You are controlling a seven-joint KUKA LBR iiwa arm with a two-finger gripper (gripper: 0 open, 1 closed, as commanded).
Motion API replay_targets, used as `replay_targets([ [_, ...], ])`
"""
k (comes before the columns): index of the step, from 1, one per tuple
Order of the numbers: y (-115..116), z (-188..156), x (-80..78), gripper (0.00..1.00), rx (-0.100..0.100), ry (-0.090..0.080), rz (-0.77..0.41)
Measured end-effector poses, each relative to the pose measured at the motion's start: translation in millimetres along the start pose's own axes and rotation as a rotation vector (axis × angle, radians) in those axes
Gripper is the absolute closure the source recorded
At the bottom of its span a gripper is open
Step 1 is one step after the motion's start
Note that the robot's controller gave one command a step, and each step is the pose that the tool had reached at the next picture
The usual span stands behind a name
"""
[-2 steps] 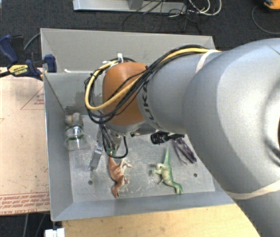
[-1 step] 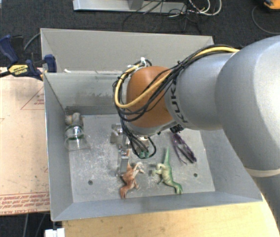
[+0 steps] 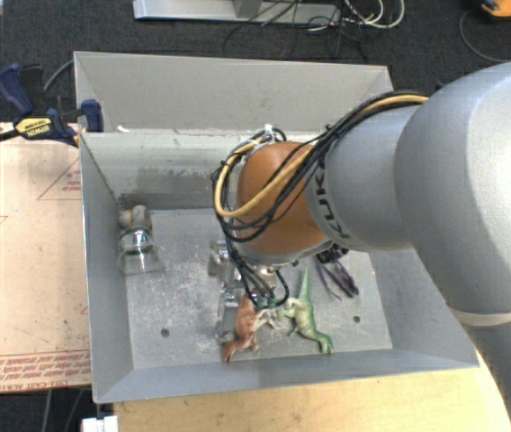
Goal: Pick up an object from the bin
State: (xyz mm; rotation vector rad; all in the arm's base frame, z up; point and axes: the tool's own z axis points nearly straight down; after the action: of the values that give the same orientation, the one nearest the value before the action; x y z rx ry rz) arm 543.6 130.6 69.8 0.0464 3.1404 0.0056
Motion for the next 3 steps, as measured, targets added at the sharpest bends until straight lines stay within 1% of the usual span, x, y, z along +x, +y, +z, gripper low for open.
replay_targets([
  [1, -57, -3, -0.4, 0.0, 0.004, 0.006, -0.039],
  [2, -75, -7, 32.0, 0.0, -0.001, -0.005, 0.012],
  [3, -107, -6, 32.8, 0.0, 0.001, 0.002, 0.101],
])
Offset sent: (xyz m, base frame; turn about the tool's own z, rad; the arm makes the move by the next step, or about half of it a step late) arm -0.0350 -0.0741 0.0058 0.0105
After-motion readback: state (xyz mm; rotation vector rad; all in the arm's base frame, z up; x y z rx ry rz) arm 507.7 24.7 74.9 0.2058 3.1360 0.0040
